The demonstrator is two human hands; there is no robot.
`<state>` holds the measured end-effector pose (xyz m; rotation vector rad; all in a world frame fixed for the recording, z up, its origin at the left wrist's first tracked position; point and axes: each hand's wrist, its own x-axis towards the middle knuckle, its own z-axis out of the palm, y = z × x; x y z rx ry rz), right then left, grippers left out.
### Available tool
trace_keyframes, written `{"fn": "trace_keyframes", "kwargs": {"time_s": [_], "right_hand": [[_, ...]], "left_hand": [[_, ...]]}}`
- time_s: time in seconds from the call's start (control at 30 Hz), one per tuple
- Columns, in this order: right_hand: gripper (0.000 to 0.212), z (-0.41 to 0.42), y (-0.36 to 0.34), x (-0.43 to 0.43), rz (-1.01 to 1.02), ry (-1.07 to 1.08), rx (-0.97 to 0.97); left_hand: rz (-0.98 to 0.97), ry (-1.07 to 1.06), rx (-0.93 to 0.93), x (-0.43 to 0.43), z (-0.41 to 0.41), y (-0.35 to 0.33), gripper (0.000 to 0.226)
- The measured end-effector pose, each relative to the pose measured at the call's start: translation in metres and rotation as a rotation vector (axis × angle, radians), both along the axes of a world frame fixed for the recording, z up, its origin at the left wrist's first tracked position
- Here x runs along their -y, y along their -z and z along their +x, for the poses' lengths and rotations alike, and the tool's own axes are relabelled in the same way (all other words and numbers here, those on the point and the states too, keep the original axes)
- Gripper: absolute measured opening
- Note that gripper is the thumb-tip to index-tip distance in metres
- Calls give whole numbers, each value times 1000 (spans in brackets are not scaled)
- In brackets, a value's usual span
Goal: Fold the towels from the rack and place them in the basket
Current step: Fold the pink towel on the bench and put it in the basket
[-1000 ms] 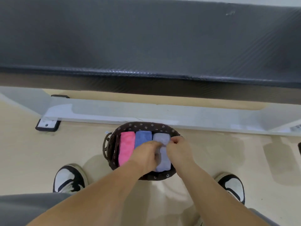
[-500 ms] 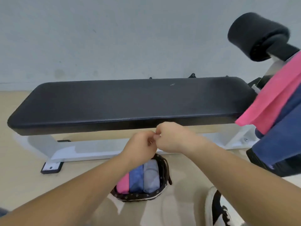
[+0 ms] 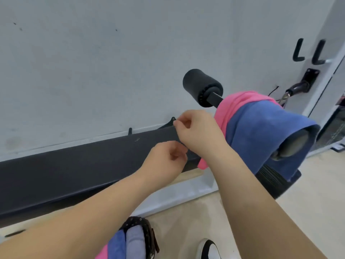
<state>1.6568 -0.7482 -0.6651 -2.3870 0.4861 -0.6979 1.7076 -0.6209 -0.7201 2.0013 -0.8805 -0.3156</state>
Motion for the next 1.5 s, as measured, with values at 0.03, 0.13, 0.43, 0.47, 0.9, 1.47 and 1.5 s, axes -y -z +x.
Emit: {"fn": "trace_keyframes", "kwargs": {"time_s": [0.03, 0.13, 0.43, 0.47, 0.9, 1.47, 1.5], "right_hand": [[14, -3, -3, 5, 21, 15, 51], [18, -19, -9, 29, 62, 76, 211], [19, -48, -20, 105, -27, 413, 235], [19, -47, -20, 107, -48, 414, 196], [24, -45, -24, 117, -180, 452, -37], [28, 22, -32, -10, 56, -421, 59], [41, 29, -25, -19, 84, -468, 72]], "left_hand": [[16, 23, 12, 11, -4, -5, 17], [136, 97, 72, 40, -6, -19, 20], [-16, 50, 181, 146, 8, -57, 41], [-47, 36, 149, 157, 9, -63, 47], [-110, -4, -90, 166, 37, -83, 21], [-101, -197, 24, -37, 48, -123, 16], [-116, -206, -42, -54, 51, -124, 16]]}}
